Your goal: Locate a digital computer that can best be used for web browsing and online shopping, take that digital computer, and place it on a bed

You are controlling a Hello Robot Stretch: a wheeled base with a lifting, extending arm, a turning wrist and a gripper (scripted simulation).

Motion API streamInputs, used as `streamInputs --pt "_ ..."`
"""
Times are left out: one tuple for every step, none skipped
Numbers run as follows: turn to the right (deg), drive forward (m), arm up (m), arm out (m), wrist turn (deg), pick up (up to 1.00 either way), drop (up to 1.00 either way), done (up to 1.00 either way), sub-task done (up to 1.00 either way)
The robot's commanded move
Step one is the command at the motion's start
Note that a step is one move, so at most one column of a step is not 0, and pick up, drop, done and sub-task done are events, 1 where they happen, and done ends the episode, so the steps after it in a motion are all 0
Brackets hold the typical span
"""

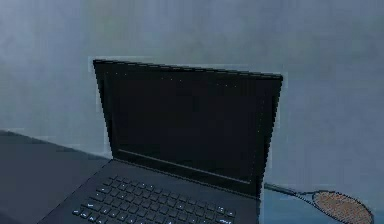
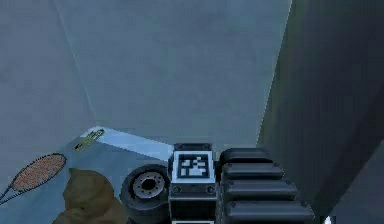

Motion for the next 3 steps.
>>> streamInputs --pt "-27.0 0.00 0.00 0.00 0.0 0.00 0.00 0.00 0.00" --pt "-3.0 0.00 0.00 0.00 0.0 0.00 0.00 0.00 0.00" --pt "0.0 0.00 0.00 0.40 0.0 0.00 0.00 0.00 0.00"
